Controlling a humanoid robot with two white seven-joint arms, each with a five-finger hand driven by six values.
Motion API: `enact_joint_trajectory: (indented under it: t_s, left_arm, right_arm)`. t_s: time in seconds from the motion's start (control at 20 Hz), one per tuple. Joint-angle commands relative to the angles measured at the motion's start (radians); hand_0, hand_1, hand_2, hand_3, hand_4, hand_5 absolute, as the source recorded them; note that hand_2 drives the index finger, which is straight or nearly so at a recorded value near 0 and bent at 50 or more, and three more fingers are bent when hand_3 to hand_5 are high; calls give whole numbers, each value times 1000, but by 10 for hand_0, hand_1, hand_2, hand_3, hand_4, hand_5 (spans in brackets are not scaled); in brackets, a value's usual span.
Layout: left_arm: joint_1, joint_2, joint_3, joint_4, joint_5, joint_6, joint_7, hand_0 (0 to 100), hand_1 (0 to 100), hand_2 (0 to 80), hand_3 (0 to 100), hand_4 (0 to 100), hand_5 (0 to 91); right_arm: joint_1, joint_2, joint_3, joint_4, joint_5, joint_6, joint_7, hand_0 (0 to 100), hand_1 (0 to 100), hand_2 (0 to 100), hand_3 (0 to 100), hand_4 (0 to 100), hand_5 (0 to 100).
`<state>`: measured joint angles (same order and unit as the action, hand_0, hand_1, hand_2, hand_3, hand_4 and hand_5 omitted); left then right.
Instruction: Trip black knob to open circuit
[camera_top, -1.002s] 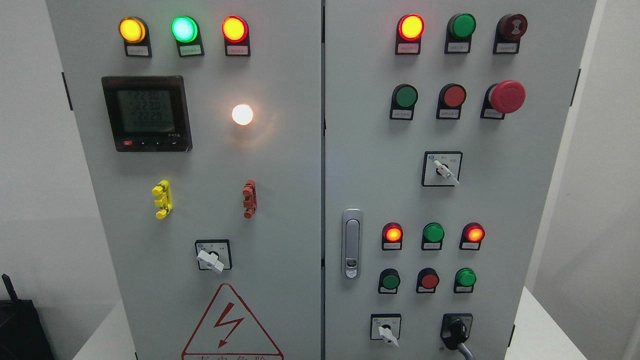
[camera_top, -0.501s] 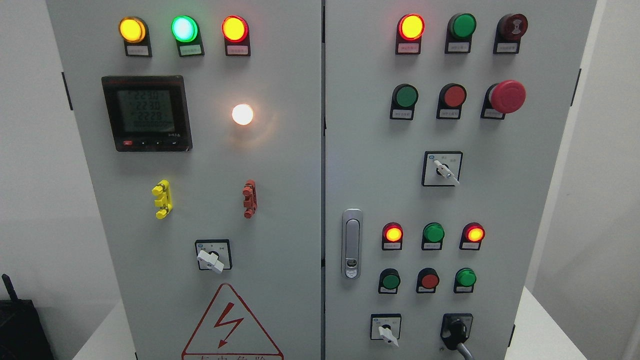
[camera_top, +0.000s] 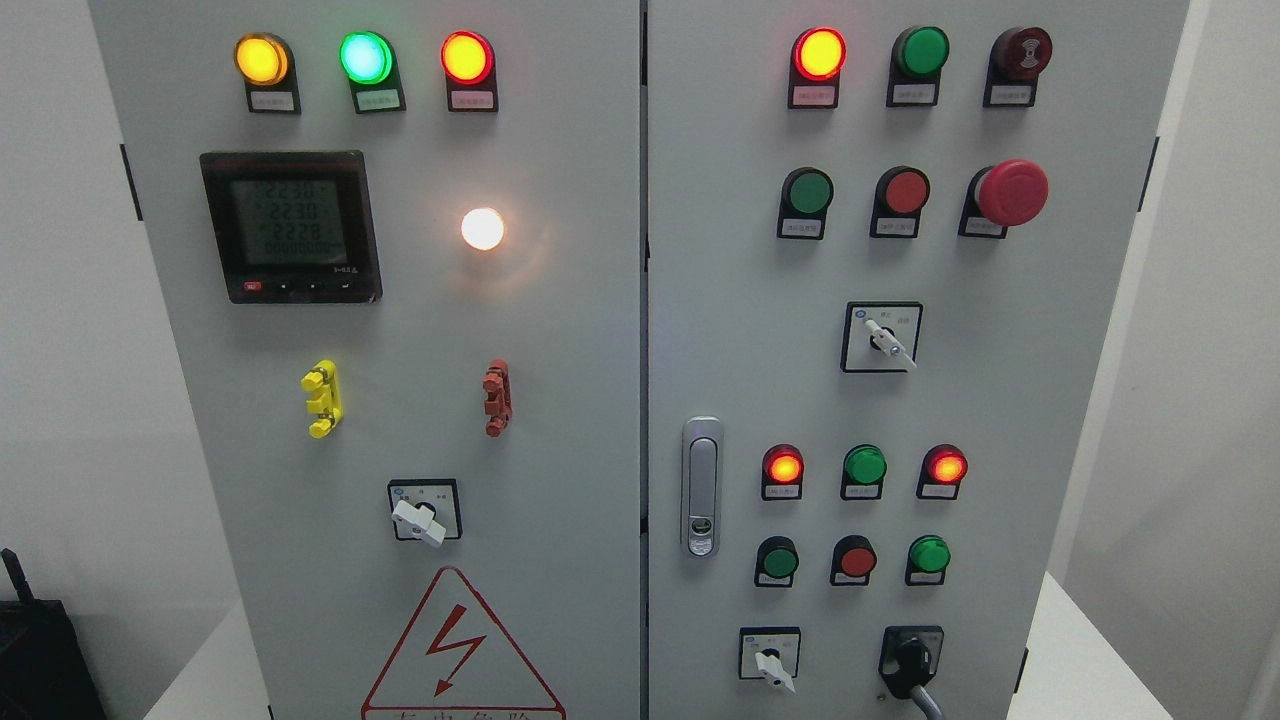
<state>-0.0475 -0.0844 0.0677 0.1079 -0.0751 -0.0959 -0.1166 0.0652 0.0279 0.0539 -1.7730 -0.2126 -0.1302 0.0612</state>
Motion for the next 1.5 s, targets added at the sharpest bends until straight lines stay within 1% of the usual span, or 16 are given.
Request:
enact_joint_trajectory:
  t_s: [0.0,1.45]
  left_arm:
    - [0,0,0,-25,0,1,0,120,389,0,0,0,0]
    - [0,0,0,-25,0,-1,0,120,389,0,0,0,0]
  right_arm:
    - [-2,7,1,0,-1,1,17,0,29,59,1000,953,897]
    - [-5,7,0,9,-2,3,17,0,25,63,1000,954,898]
